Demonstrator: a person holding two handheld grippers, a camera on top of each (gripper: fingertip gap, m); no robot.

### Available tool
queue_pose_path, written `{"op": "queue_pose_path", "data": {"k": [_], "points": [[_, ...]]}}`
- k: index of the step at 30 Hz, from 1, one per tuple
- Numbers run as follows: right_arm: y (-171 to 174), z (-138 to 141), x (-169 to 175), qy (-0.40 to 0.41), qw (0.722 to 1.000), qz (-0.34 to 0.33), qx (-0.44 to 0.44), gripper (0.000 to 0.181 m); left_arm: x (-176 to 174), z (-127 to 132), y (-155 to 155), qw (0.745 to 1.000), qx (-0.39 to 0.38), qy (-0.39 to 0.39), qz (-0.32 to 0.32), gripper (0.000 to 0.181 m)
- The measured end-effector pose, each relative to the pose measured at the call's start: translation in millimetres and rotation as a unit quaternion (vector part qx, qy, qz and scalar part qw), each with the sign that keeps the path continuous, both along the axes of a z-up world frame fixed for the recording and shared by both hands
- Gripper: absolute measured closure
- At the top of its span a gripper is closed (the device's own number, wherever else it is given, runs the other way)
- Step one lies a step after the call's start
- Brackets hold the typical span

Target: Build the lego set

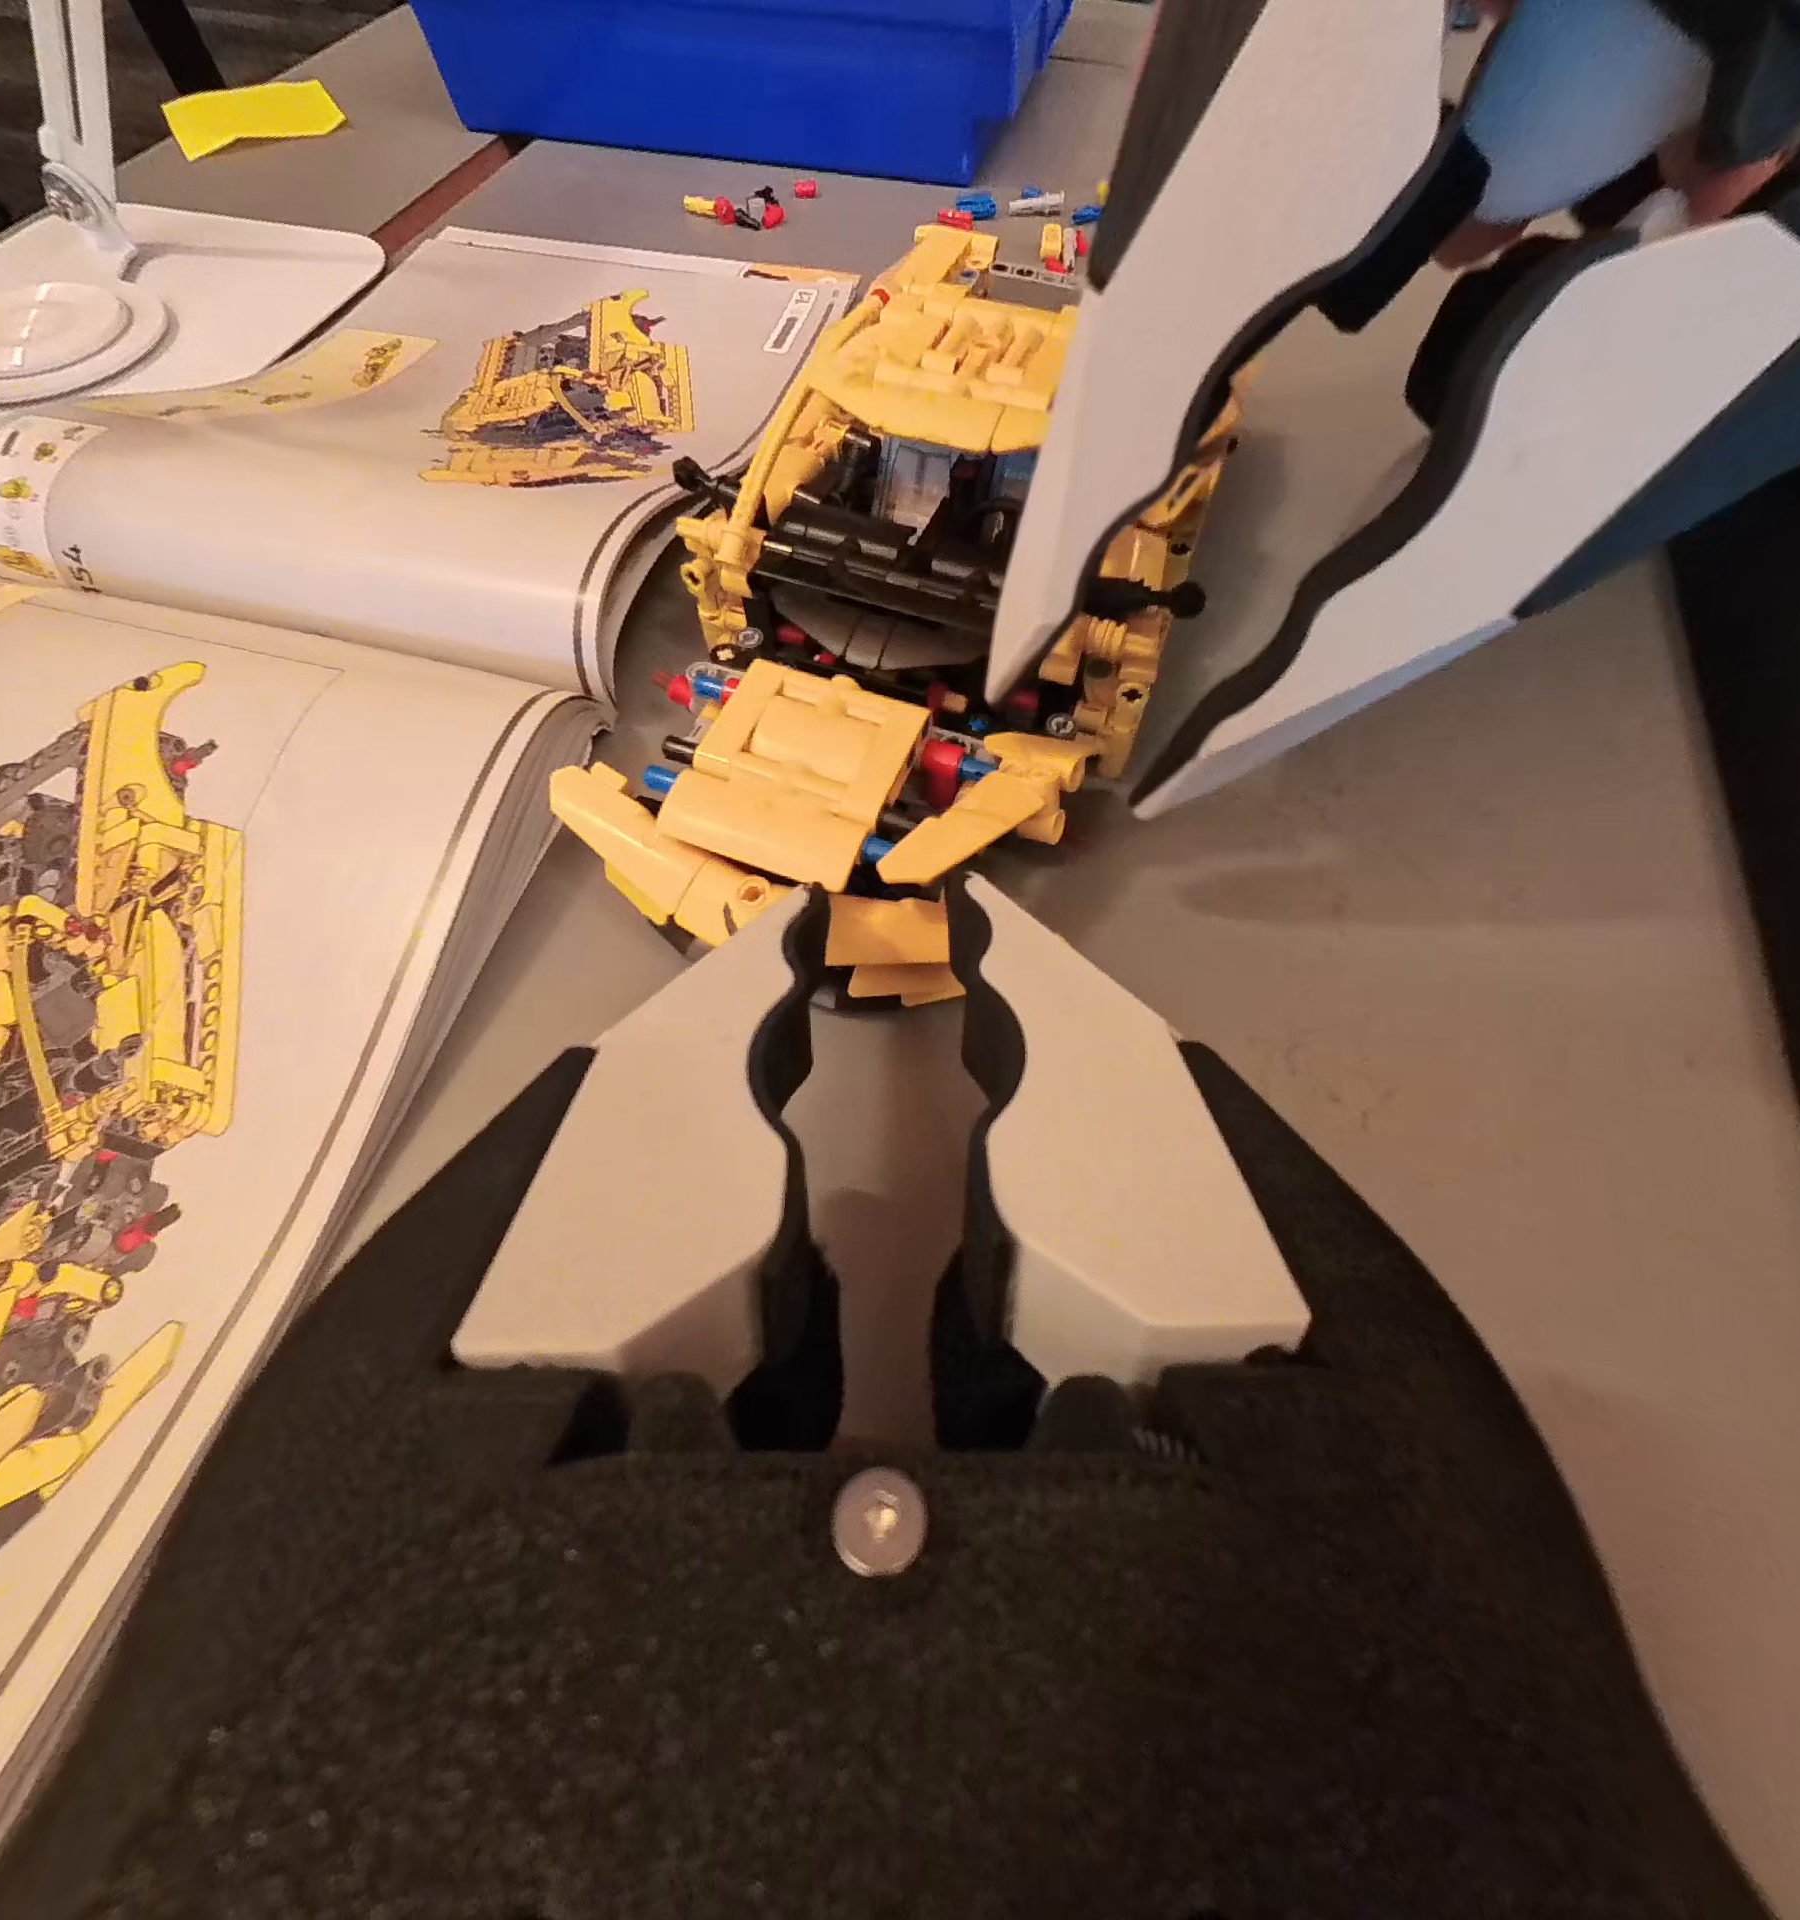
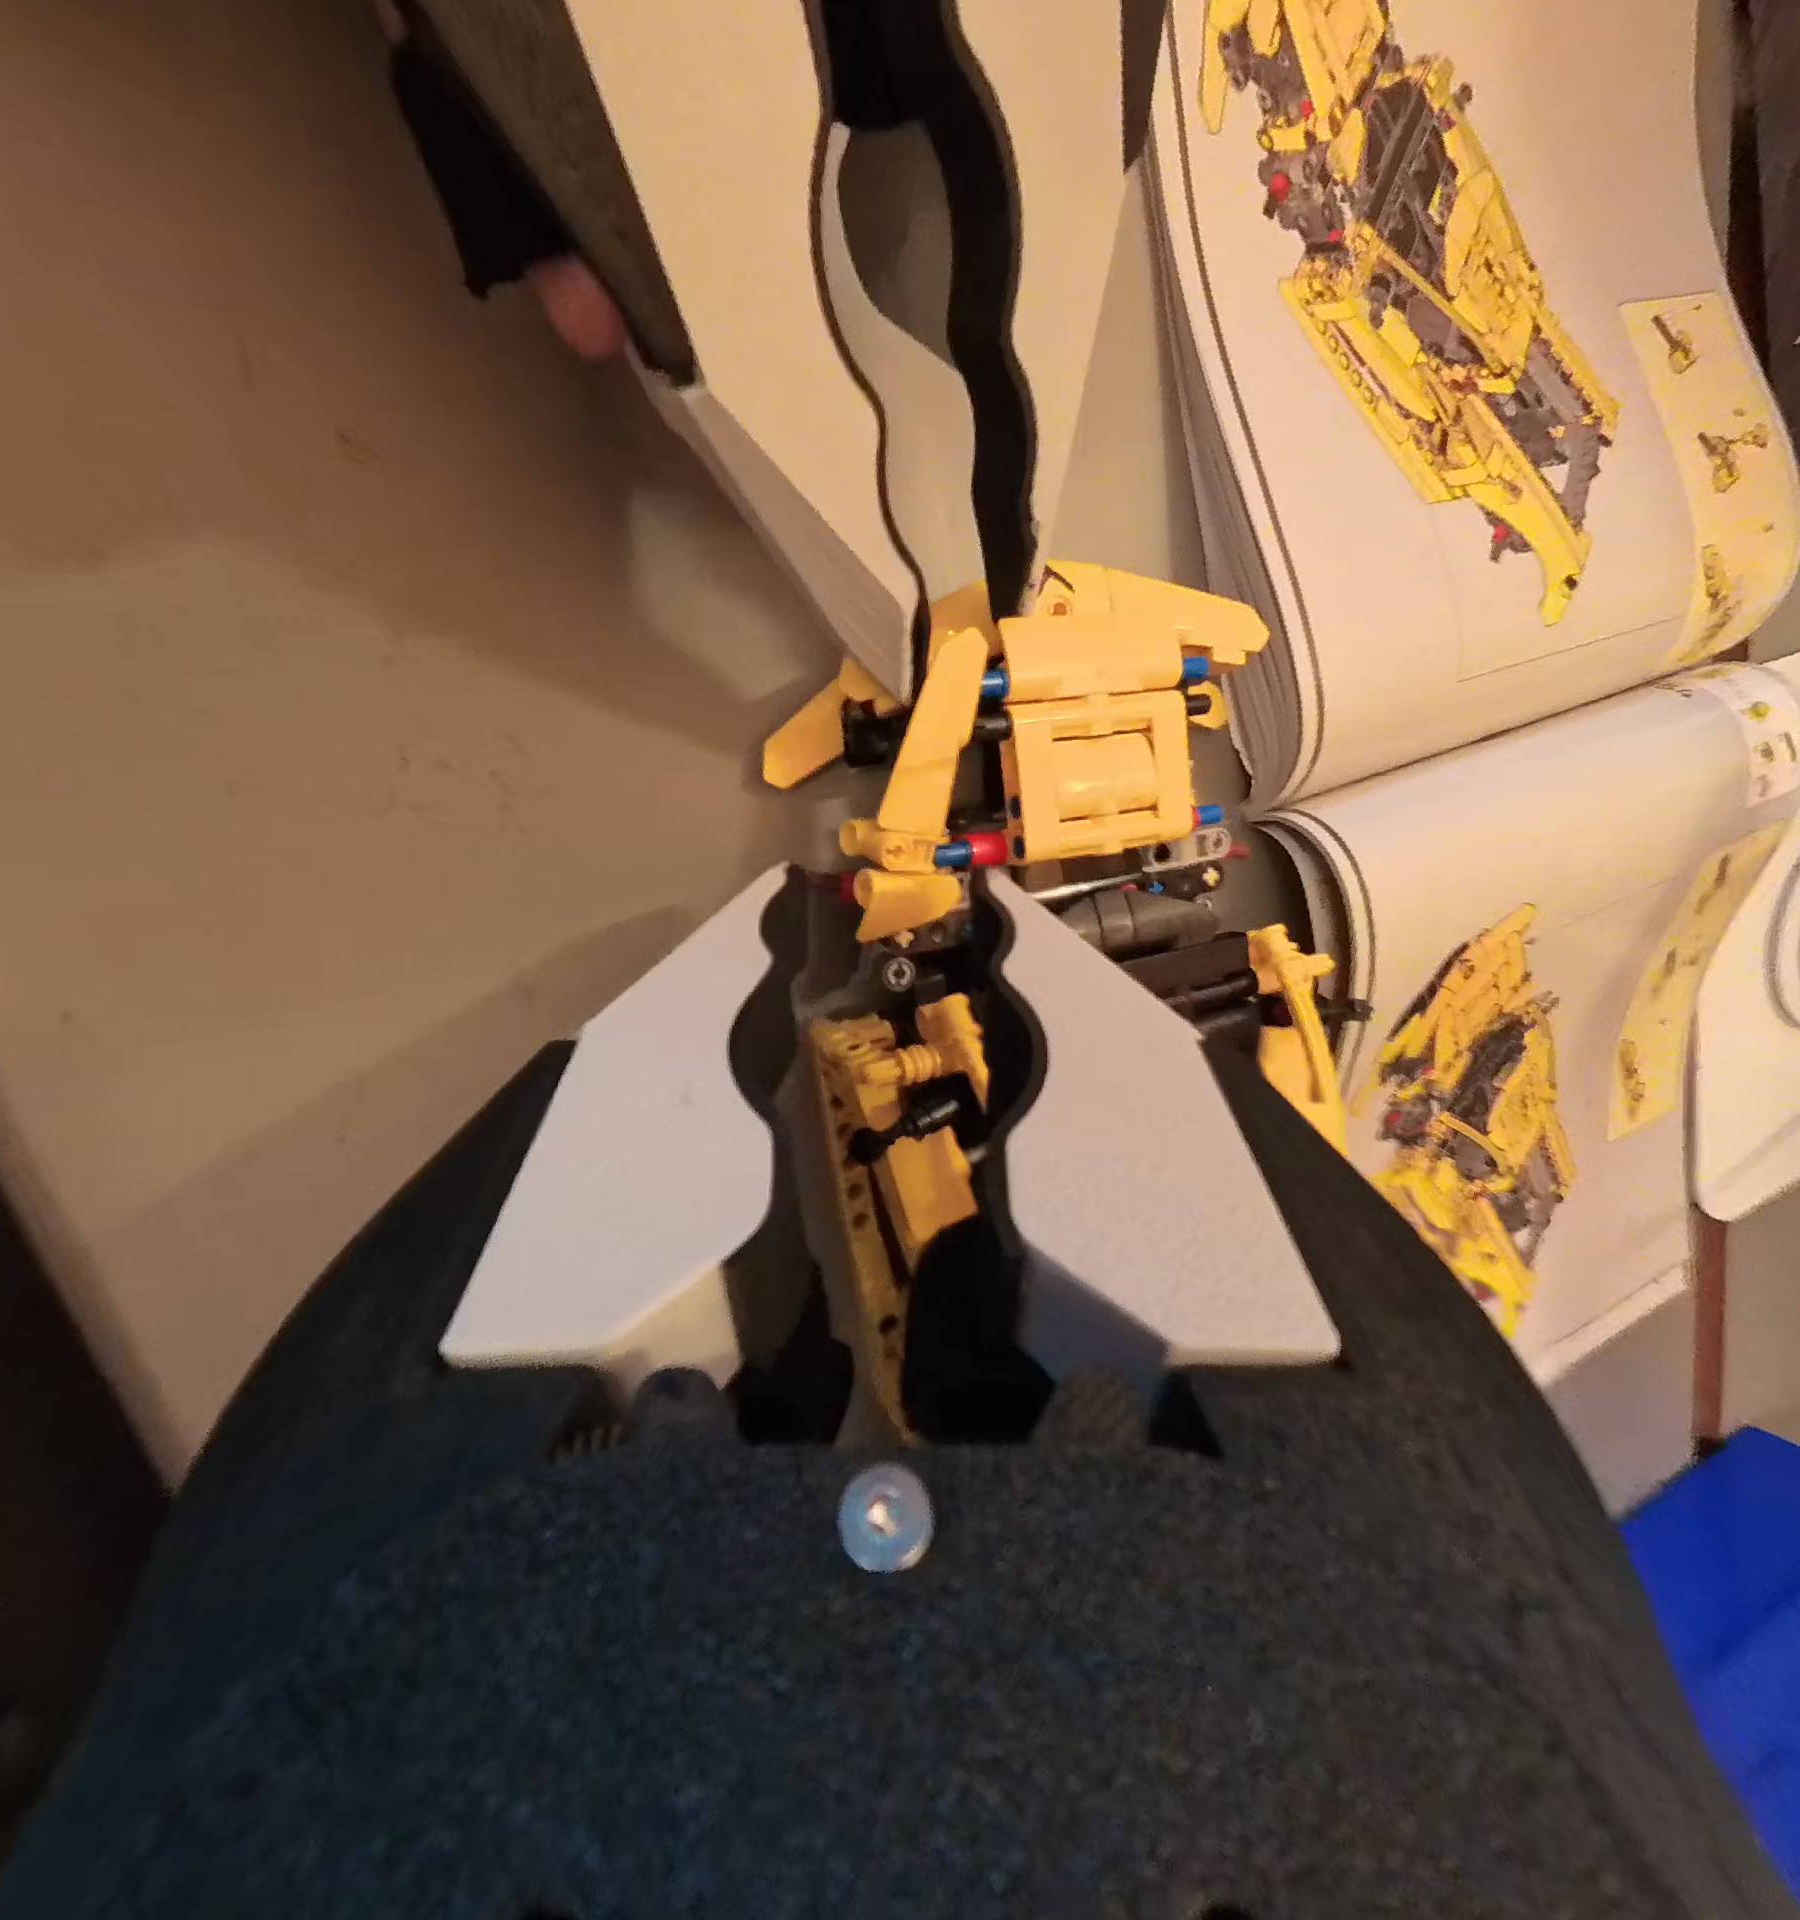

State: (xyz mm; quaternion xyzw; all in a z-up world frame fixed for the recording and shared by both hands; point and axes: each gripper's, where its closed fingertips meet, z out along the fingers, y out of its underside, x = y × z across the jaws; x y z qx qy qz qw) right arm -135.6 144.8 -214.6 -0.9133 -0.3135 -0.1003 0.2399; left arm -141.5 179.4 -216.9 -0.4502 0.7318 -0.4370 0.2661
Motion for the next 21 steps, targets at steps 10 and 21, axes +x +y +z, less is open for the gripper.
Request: {"op": "queue_pose_path", "data": {"k": [10, 21], "points": [[9, -8, 1, 0.027, 0.999, 0.007, -0.015, 0.166, 0, 0, 0, 1.0, -0.006, 0.003, -0.003, 0.16], [15, -4, 11, -0.051, 0.997, 0.047, -0.022, 0.167, 1, 0, 1, 1.0, -0.018, 0.01, 0.001, 0.16]]}}
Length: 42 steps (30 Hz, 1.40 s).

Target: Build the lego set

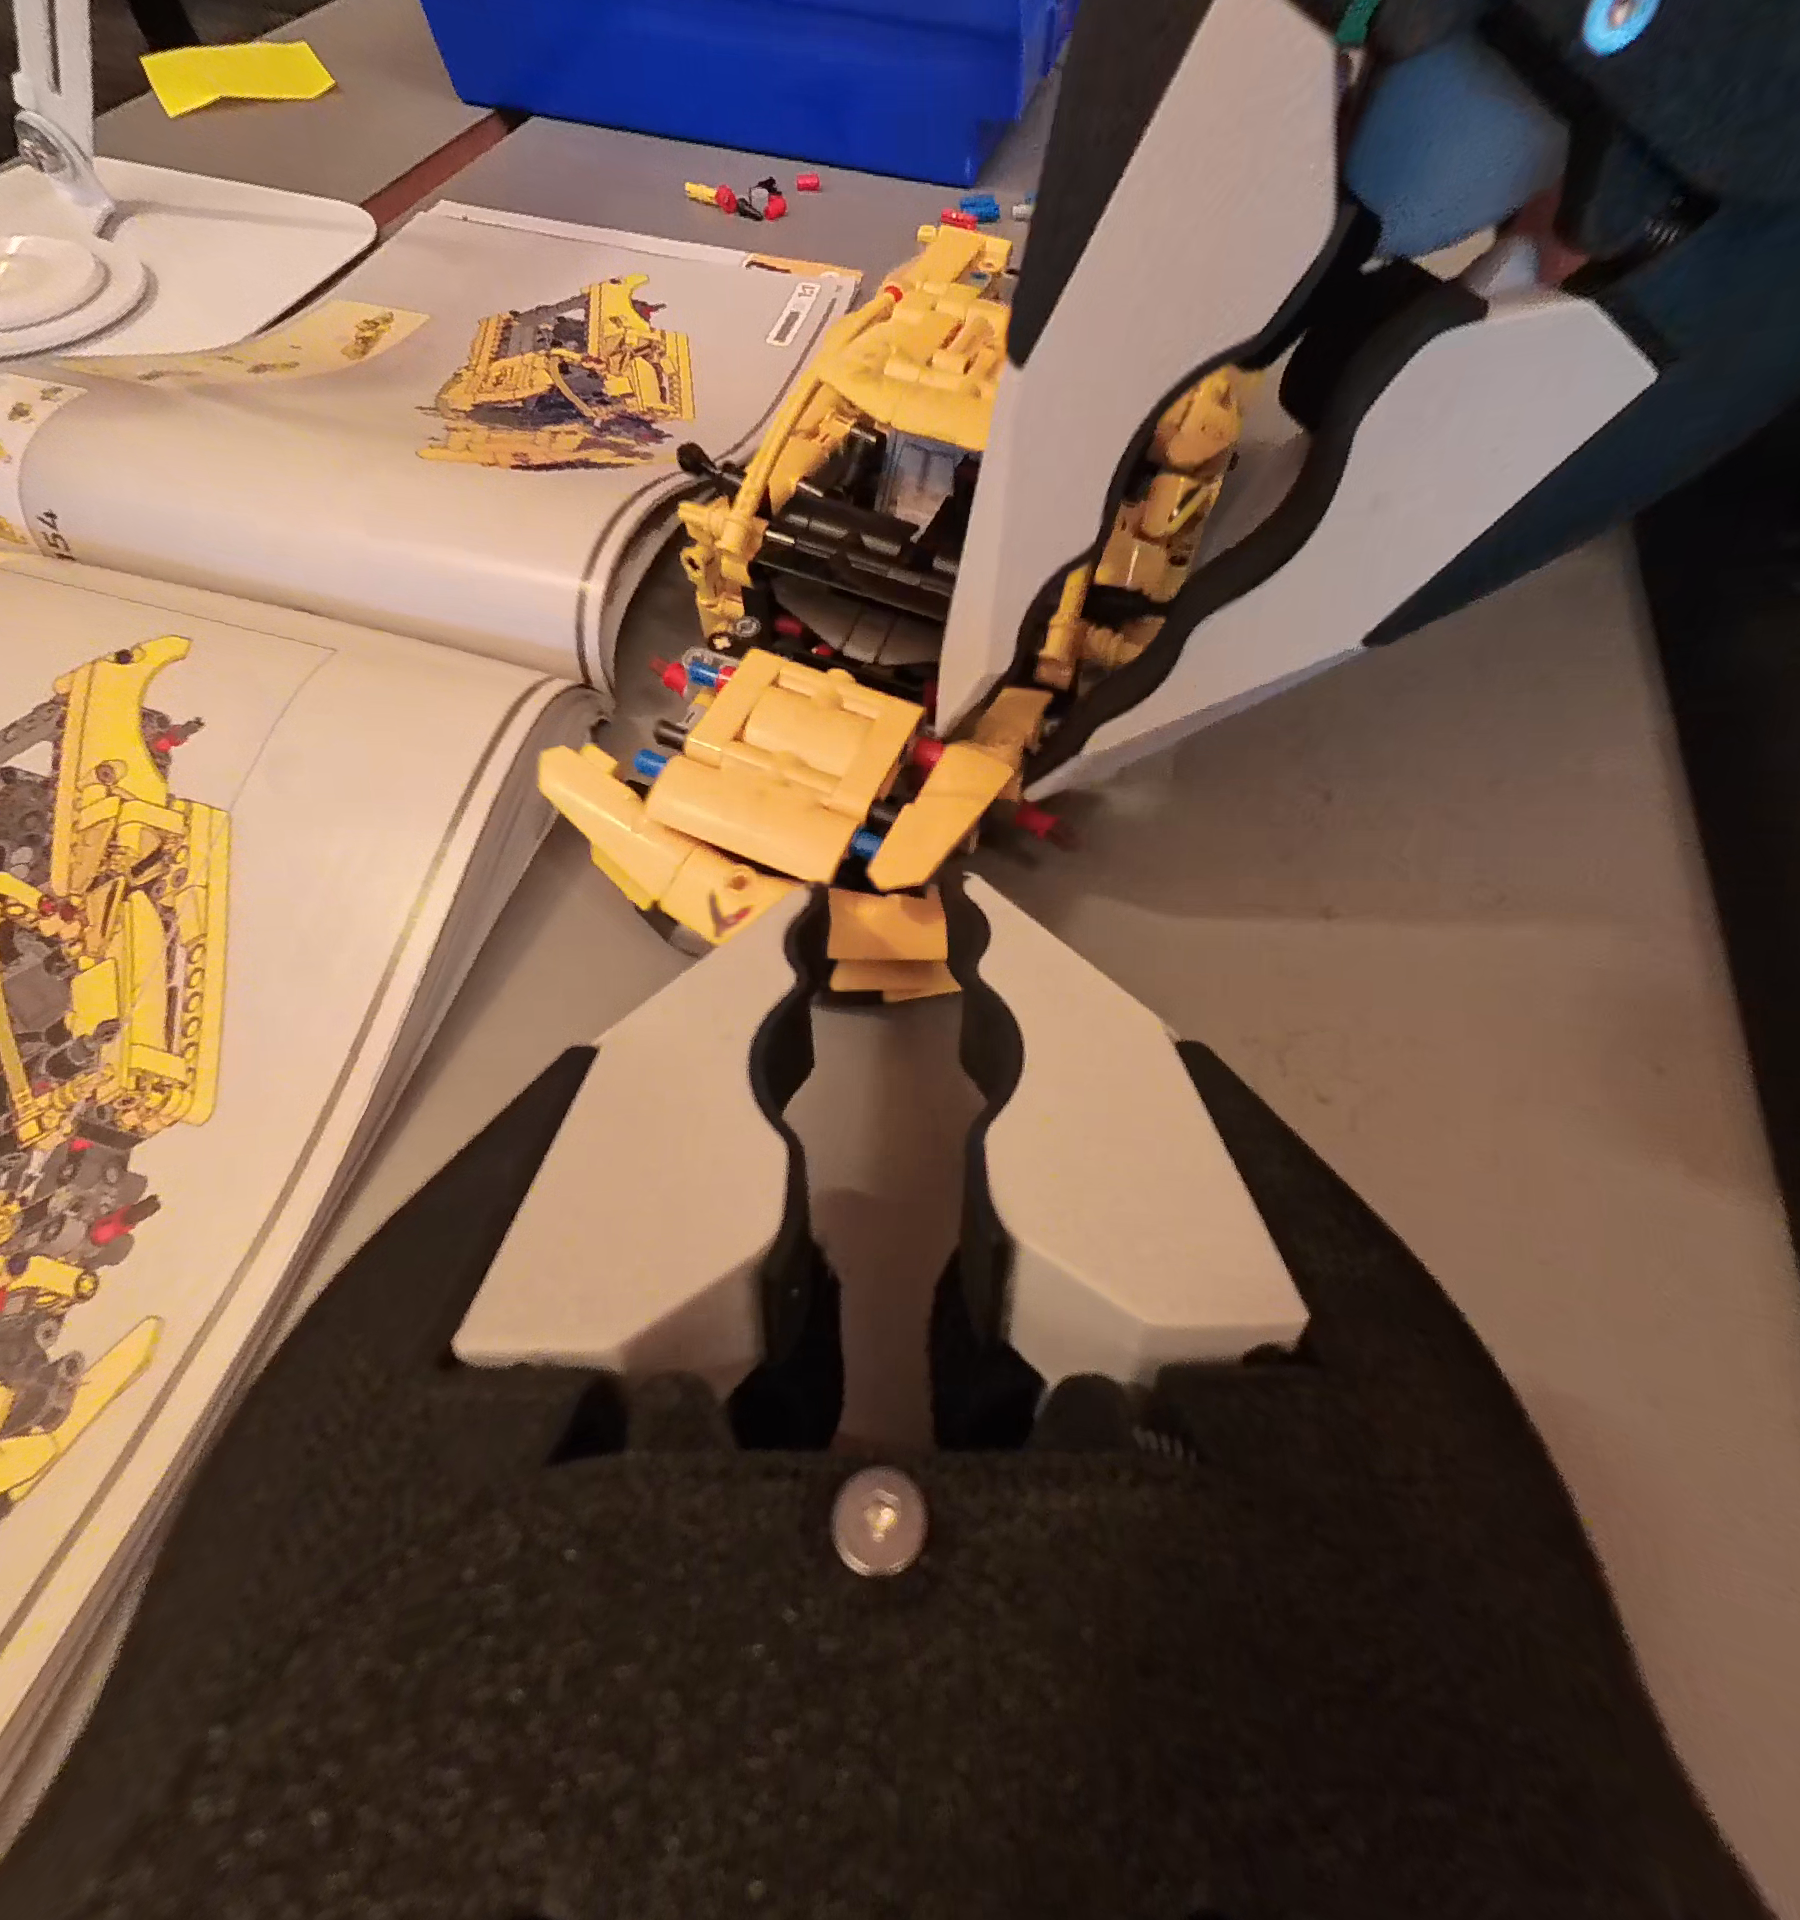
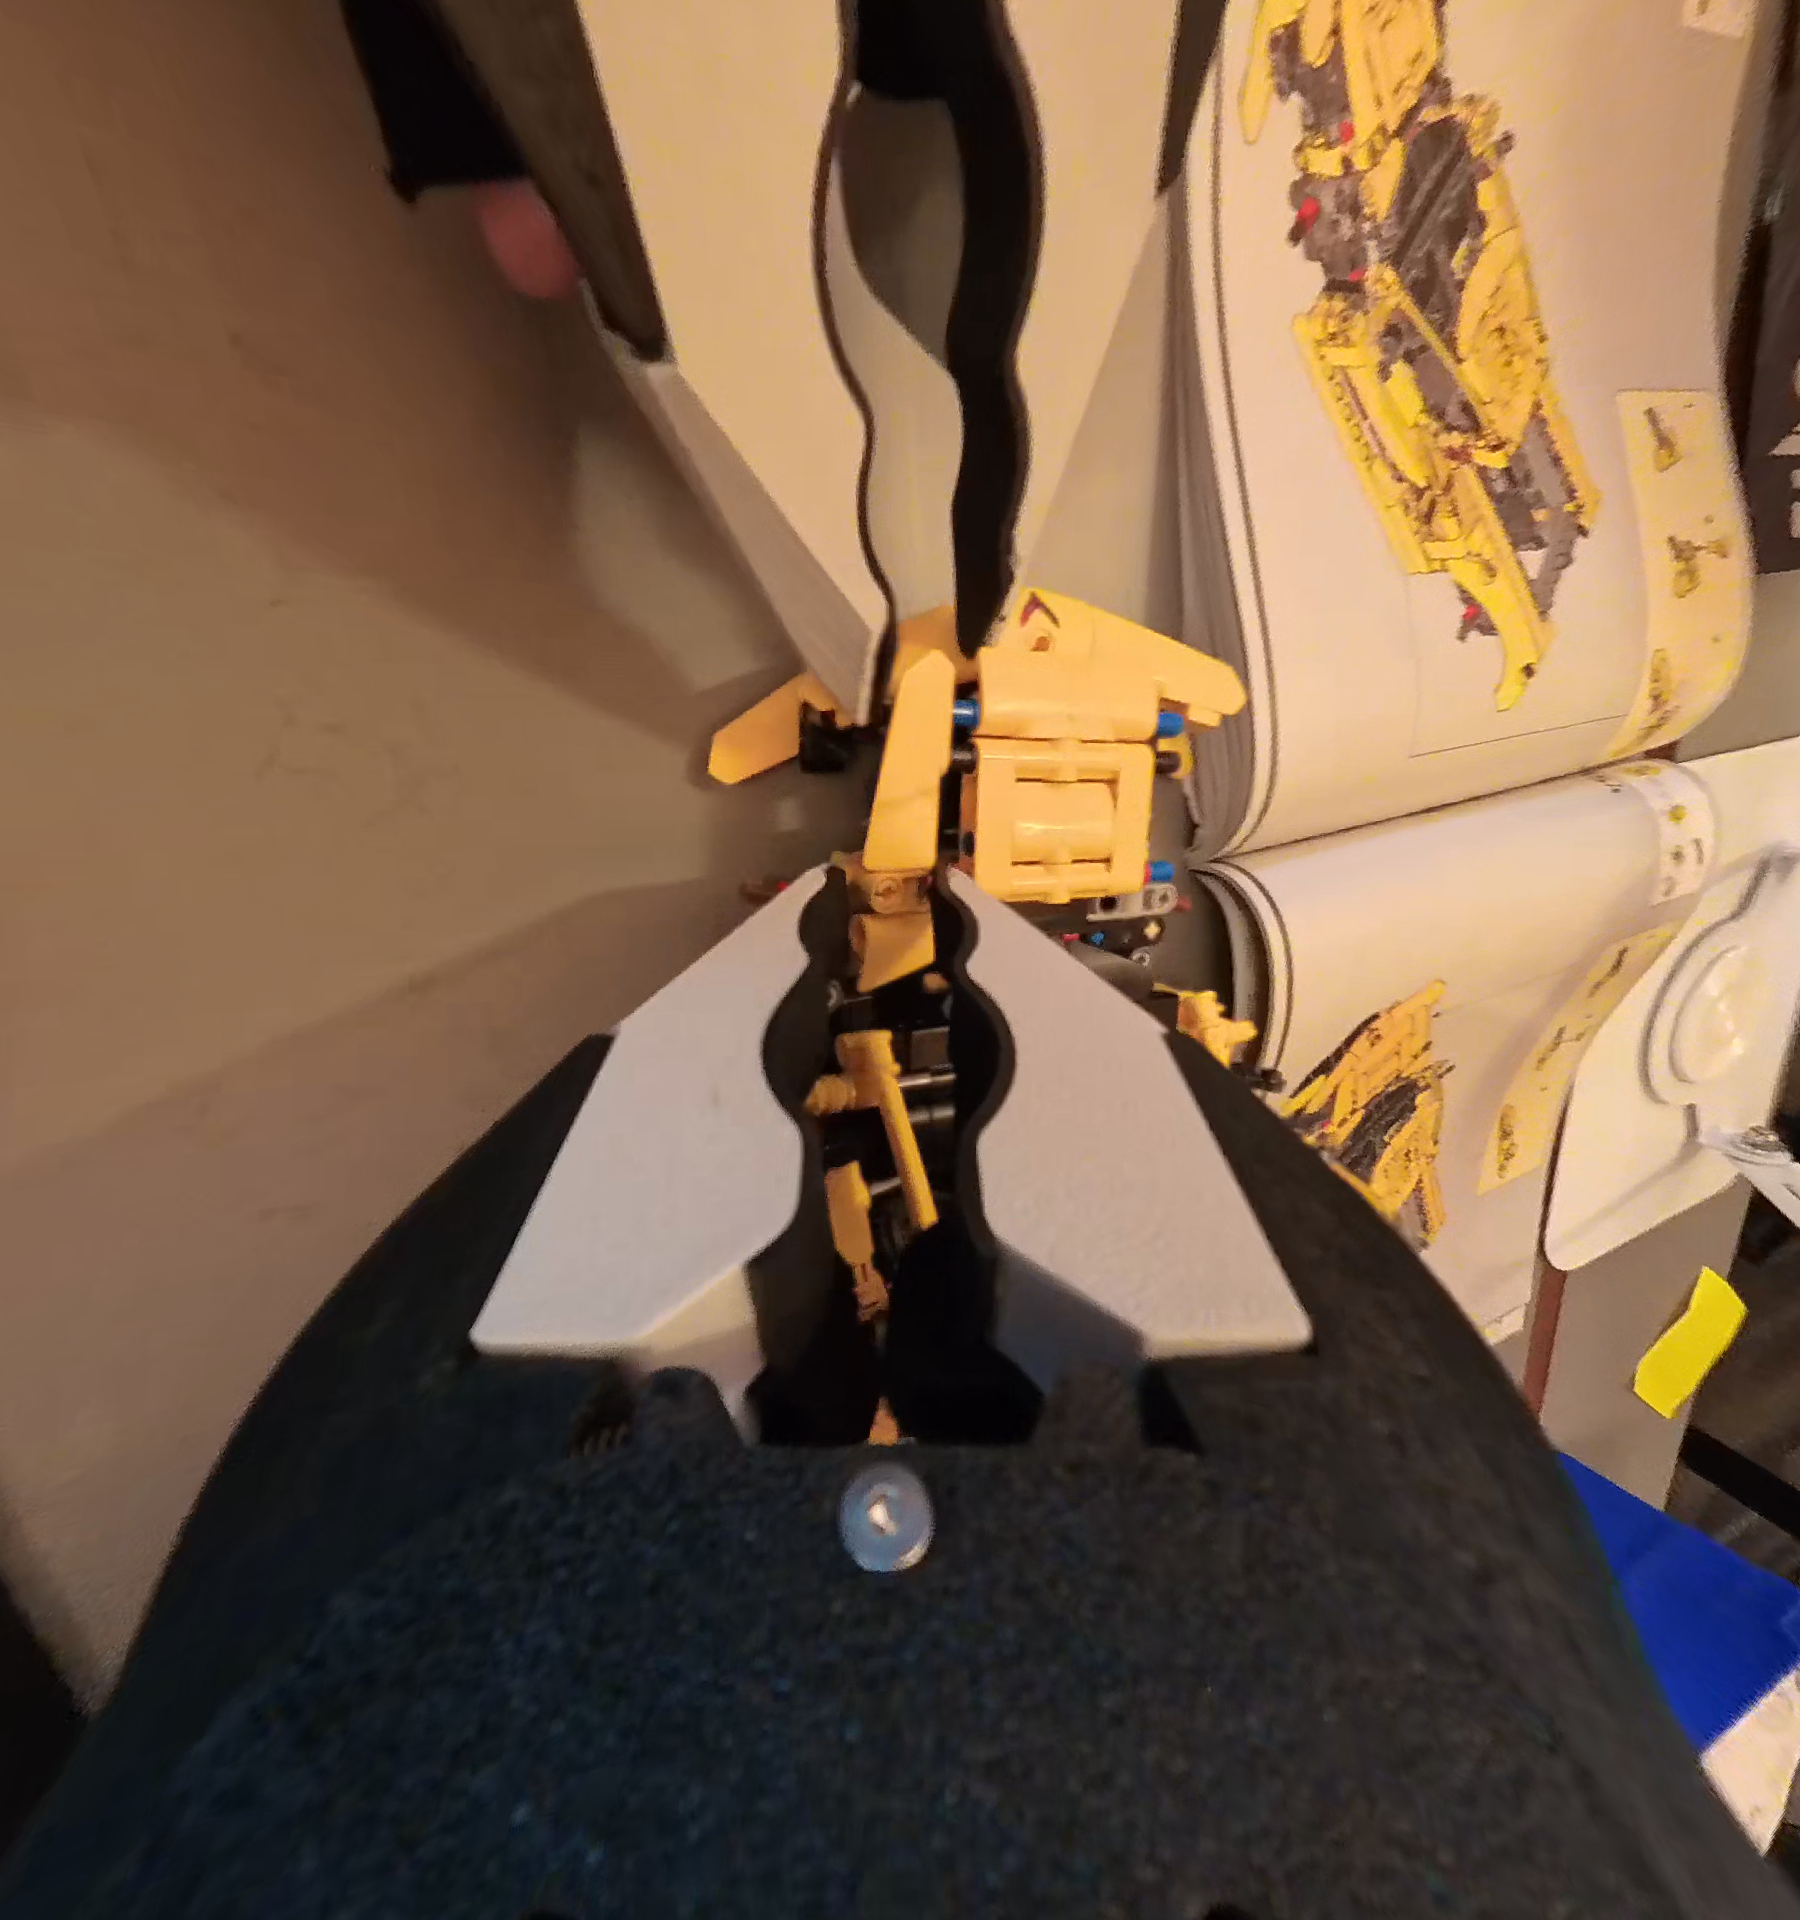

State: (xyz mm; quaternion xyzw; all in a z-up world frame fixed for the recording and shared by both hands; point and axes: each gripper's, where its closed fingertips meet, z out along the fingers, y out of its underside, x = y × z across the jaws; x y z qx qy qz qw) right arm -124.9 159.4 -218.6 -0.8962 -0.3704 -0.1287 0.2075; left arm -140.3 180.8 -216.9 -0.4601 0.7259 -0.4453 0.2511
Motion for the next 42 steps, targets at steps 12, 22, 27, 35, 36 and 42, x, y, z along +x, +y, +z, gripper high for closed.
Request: {"op": "queue_pose_path", "data": {"k": [12, 22, 27, 35, 36, 42], "points": [[6, 2, 8, -0.051, 0.997, 0.006, 0.061, 0.163, 2, -1, 1, 1.0, 0.007, 0.0, 0.003, 0.159], [10, 9, 13, 0.035, 0.999, -0.005, 0.019, 0.11, 2, -1, 2, 1.0, 0.003, 0.001, 0.008, 0.161], [23, 2, 26, 0.135, 0.988, -0.011, -0.074, 0.099, 3, -1, 3, 1.0, 0.001, 0.002, 0.009, 0.162], [24, -18, 28, 0.132, 0.983, -0.007, -0.124, 0.099, 3, 0, 3, 1.0, -0.008, 0.005, 0.008, 0.162], [23, -18, 28, 0.125, 0.985, -0.007, -0.121, 0.099, 3, 0, 3, 1.0, -0.009, 0.005, 0.008, 0.162], [22, -16, 30, 0.095, 0.992, -0.018, -0.085, 0.1, 4, 1, 5, 0.999, -0.042, 0.018, 0.013, 0.161]]}}
